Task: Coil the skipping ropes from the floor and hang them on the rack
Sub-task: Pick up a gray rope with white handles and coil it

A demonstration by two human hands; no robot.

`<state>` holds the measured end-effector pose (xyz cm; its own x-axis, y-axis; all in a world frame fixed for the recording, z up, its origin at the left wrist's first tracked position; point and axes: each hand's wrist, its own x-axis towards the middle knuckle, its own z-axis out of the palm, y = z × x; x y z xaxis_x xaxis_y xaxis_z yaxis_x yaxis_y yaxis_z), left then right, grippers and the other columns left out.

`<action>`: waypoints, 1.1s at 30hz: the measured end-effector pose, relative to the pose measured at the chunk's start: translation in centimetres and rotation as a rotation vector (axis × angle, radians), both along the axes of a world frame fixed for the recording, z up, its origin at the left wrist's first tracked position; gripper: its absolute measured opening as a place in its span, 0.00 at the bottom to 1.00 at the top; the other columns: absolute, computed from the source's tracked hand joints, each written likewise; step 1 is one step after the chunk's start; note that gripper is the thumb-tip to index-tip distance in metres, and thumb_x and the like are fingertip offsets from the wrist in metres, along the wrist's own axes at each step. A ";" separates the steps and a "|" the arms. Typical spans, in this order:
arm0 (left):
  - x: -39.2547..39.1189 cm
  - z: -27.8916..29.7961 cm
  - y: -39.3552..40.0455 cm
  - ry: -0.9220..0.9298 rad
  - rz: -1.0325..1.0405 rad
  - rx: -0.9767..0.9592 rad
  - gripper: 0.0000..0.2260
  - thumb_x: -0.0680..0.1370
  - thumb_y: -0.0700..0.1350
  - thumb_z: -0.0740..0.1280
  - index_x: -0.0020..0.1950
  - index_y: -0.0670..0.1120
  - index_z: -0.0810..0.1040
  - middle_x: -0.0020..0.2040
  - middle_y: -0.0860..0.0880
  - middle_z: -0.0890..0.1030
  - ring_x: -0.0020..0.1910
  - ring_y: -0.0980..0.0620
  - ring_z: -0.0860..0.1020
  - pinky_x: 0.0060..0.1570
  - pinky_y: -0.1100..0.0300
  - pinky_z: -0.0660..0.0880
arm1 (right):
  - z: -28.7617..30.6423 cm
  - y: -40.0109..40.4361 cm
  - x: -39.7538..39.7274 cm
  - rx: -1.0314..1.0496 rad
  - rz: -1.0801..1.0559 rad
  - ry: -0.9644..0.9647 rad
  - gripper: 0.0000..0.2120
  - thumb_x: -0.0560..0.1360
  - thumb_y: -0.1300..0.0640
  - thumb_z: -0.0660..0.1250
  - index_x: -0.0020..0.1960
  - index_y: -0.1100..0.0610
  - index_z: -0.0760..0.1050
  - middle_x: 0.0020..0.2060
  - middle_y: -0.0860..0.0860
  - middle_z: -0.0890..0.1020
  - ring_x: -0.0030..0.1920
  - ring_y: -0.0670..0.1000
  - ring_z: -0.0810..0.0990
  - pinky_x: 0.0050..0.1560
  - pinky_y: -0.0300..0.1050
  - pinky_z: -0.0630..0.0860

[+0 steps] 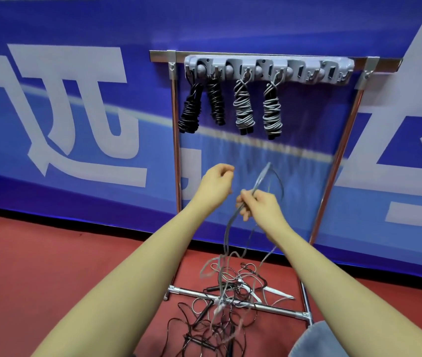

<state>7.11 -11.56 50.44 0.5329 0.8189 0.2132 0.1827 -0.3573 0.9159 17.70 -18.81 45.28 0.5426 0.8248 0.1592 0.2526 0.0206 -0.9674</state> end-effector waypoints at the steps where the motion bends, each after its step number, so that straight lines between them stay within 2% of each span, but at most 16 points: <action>1: -0.4 -0.9 0.0 0.106 -0.012 0.026 0.12 0.79 0.40 0.59 0.60 0.42 0.75 0.47 0.47 0.76 0.38 0.52 0.74 0.39 0.60 0.71 | 0.5 0.2 0.4 0.056 -0.033 0.075 0.13 0.81 0.60 0.59 0.39 0.62 0.74 0.31 0.55 0.78 0.21 0.43 0.72 0.25 0.34 0.71; 4: -1.7 -3.7 -0.4 0.416 -0.195 0.076 0.11 0.75 0.40 0.64 0.57 0.42 0.76 0.46 0.47 0.77 0.38 0.52 0.74 0.45 0.56 0.76 | 1.8 0.6 1.2 0.175 -0.047 0.315 0.14 0.81 0.60 0.58 0.39 0.63 0.73 0.32 0.57 0.76 0.23 0.43 0.73 0.24 0.35 0.70; 5: -1.8 -4.5 -0.4 0.417 -0.237 0.072 0.10 0.75 0.41 0.66 0.55 0.43 0.77 0.45 0.48 0.78 0.37 0.53 0.74 0.46 0.56 0.76 | 2.3 0.6 1.2 0.201 -0.036 0.373 0.14 0.81 0.60 0.58 0.39 0.63 0.73 0.32 0.58 0.76 0.23 0.44 0.73 0.24 0.35 0.70; 7: -1.6 -4.8 -0.4 0.318 -0.197 0.079 0.04 0.75 0.42 0.67 0.48 0.43 0.79 0.39 0.49 0.78 0.31 0.57 0.74 0.38 0.62 0.76 | 3.0 0.5 0.9 0.253 -0.015 0.463 0.14 0.81 0.60 0.58 0.40 0.64 0.74 0.33 0.58 0.77 0.24 0.45 0.73 0.25 0.36 0.71; 8: -1.4 -4.7 -0.2 0.285 -0.144 0.096 0.05 0.76 0.42 0.66 0.44 0.43 0.79 0.35 0.50 0.79 0.27 0.59 0.73 0.33 0.64 0.74 | 3.2 0.4 0.9 0.279 -0.006 0.491 0.13 0.81 0.60 0.59 0.41 0.65 0.75 0.33 0.57 0.78 0.26 0.45 0.74 0.26 0.36 0.71; 10: -1.2 -4.2 0.5 0.264 -0.066 0.125 0.08 0.77 0.43 0.65 0.40 0.42 0.79 0.32 0.50 0.79 0.24 0.59 0.72 0.32 0.65 0.72 | 3.0 0.1 1.0 0.288 0.031 0.520 0.11 0.81 0.59 0.59 0.46 0.64 0.76 0.37 0.55 0.80 0.31 0.46 0.76 0.29 0.36 0.73; 12: -1.3 -3.2 1.0 0.249 -0.041 0.145 0.09 0.77 0.44 0.65 0.41 0.42 0.81 0.32 0.50 0.80 0.25 0.58 0.71 0.32 0.65 0.71 | 2.1 -0.3 1.4 0.189 0.083 0.472 0.05 0.80 0.61 0.61 0.51 0.62 0.75 0.44 0.54 0.80 0.37 0.49 0.76 0.31 0.37 0.74; 13: -1.3 -2.8 1.3 0.234 -0.041 0.145 0.09 0.77 0.45 0.65 0.42 0.42 0.82 0.33 0.50 0.81 0.26 0.57 0.70 0.31 0.65 0.69 | 1.2 -0.6 1.4 0.093 0.110 0.379 0.05 0.79 0.64 0.62 0.54 0.61 0.74 0.46 0.54 0.79 0.39 0.49 0.76 0.31 0.37 0.75; 15: -1.2 -1.9 1.6 0.196 -0.059 0.132 0.09 0.77 0.46 0.65 0.43 0.44 0.83 0.33 0.50 0.81 0.26 0.57 0.70 0.28 0.66 0.67 | -0.7 -1.0 1.2 -0.121 0.179 0.096 0.13 0.76 0.67 0.64 0.59 0.57 0.73 0.51 0.54 0.78 0.42 0.47 0.76 0.35 0.37 0.75; 18: -0.7 -0.6 1.5 0.125 -0.104 0.082 0.09 0.78 0.44 0.65 0.43 0.43 0.82 0.31 0.50 0.80 0.22 0.62 0.70 0.27 0.69 0.66 | -1.9 -0.9 -0.2 -0.239 0.299 -0.143 0.12 0.75 0.63 0.67 0.57 0.54 0.76 0.49 0.47 0.80 0.39 0.42 0.77 0.35 0.35 0.74; 21: -0.5 0.1 1.0 0.020 -0.091 0.002 0.09 0.79 0.42 0.64 0.43 0.40 0.80 0.30 0.49 0.78 0.19 0.61 0.68 0.24 0.70 0.65 | -1.3 -0.5 -1.3 -0.155 0.243 -0.147 0.03 0.76 0.58 0.68 0.48 0.56 0.80 0.35 0.45 0.80 0.30 0.42 0.73 0.33 0.34 0.71; 23: -0.6 0.5 0.9 -0.040 -0.084 -0.041 0.09 0.79 0.42 0.64 0.42 0.41 0.80 0.31 0.49 0.78 0.19 0.61 0.67 0.24 0.69 0.65 | -0.7 -0.2 -1.3 -0.125 0.183 -0.211 0.08 0.76 0.57 0.68 0.40 0.58 0.80 0.29 0.50 0.79 0.27 0.42 0.72 0.31 0.34 0.69; 26: -0.8 0.6 1.1 -0.064 -0.052 -0.083 0.12 0.80 0.44 0.63 0.43 0.37 0.80 0.32 0.49 0.79 0.20 0.59 0.68 0.26 0.66 0.67 | -0.2 0.0 -1.2 -0.143 0.163 -0.279 0.13 0.77 0.58 0.66 0.34 0.56 0.76 0.28 0.55 0.80 0.28 0.48 0.77 0.36 0.39 0.74; 28: -1.0 0.2 1.0 -0.013 0.003 -0.101 0.13 0.81 0.46 0.61 0.43 0.39 0.78 0.33 0.49 0.79 0.23 0.56 0.71 0.28 0.63 0.68 | 0.0 0.1 -0.9 -0.095 0.085 -0.236 0.13 0.77 0.59 0.65 0.35 0.59 0.77 0.26 0.54 0.78 0.26 0.47 0.77 0.35 0.37 0.75; 30: -1.2 -1.1 0.6 0.110 0.015 -0.042 0.08 0.80 0.44 0.59 0.46 0.42 0.75 0.38 0.46 0.79 0.30 0.50 0.74 0.32 0.61 0.70 | 0.0 0.4 -0.2 -0.033 -0.044 -0.190 0.13 0.77 0.58 0.66 0.34 0.59 0.77 0.25 0.54 0.78 0.24 0.46 0.77 0.35 0.38 0.76; 33: -1.4 -3.5 -0.5 0.274 -0.089 -0.010 0.06 0.77 0.46 0.62 0.48 0.46 0.76 0.39 0.50 0.78 0.37 0.50 0.75 0.40 0.59 0.72 | 0.1 0.9 0.7 0.035 -0.154 -0.055 0.13 0.76 0.58 0.67 0.33 0.57 0.78 0.25 0.55 0.79 0.25 0.48 0.79 0.42 0.50 0.80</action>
<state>5.70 -12.09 46.94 0.6393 0.7677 0.0433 0.3922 -0.3739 0.8405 18.42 -17.95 45.39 0.6516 0.7261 0.2195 0.3080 0.0111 -0.9513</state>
